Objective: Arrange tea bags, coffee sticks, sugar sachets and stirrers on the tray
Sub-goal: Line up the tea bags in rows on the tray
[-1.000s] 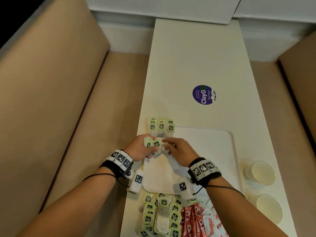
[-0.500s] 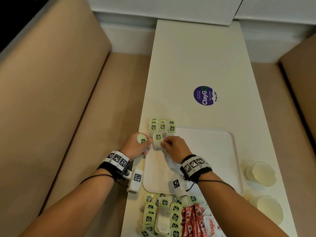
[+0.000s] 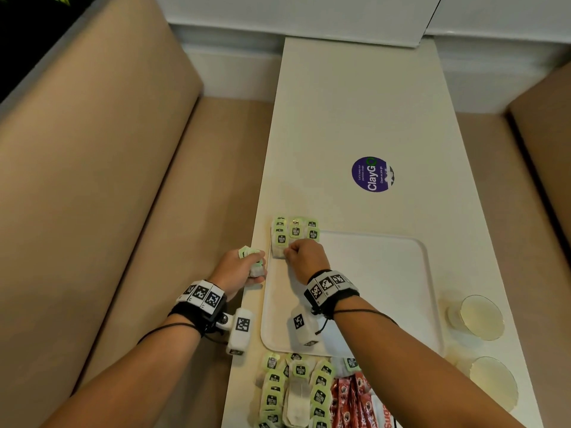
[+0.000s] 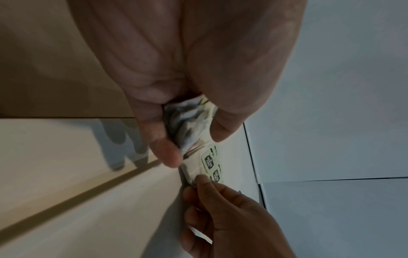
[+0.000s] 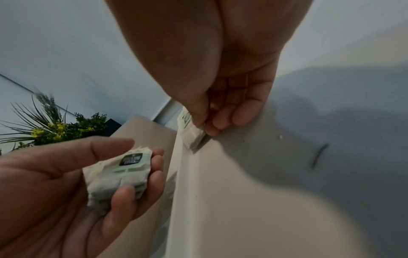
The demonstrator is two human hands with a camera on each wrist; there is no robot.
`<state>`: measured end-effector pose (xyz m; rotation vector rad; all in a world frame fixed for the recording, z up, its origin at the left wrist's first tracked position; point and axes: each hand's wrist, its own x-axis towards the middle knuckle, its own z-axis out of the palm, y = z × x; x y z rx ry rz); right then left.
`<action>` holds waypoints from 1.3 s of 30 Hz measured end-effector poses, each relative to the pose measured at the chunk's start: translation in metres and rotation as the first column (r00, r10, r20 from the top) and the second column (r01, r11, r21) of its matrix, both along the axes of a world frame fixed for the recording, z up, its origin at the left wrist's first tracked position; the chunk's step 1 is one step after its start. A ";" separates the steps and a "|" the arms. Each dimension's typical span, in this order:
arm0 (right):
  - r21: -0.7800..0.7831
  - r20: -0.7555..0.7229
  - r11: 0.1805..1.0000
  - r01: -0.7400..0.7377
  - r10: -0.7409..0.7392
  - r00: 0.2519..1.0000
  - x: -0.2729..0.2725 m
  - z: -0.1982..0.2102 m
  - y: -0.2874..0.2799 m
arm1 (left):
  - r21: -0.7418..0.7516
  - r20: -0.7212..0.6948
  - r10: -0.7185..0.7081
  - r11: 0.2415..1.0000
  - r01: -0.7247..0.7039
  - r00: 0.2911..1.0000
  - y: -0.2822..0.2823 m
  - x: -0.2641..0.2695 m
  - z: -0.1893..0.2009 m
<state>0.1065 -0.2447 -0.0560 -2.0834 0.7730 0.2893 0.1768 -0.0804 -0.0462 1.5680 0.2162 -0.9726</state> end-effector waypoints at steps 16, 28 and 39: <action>0.031 0.080 0.998 0.053 -0.056 0.995 -0.021 0.006 -0.002 | 0.030 0.119 -0.121 0.993 0.118 0.985 -0.002 -0.007 0.010; 0.188 0.181 0.979 -0.083 0.048 0.982 -0.055 0.004 0.012 | 0.075 0.177 -0.202 0.979 0.191 0.963 -0.010 -0.011 0.009; 0.079 0.194 0.996 -0.031 0.015 0.981 -0.040 0.002 -0.010 | 0.050 0.139 -0.211 0.977 0.206 0.968 -0.014 -0.007 0.007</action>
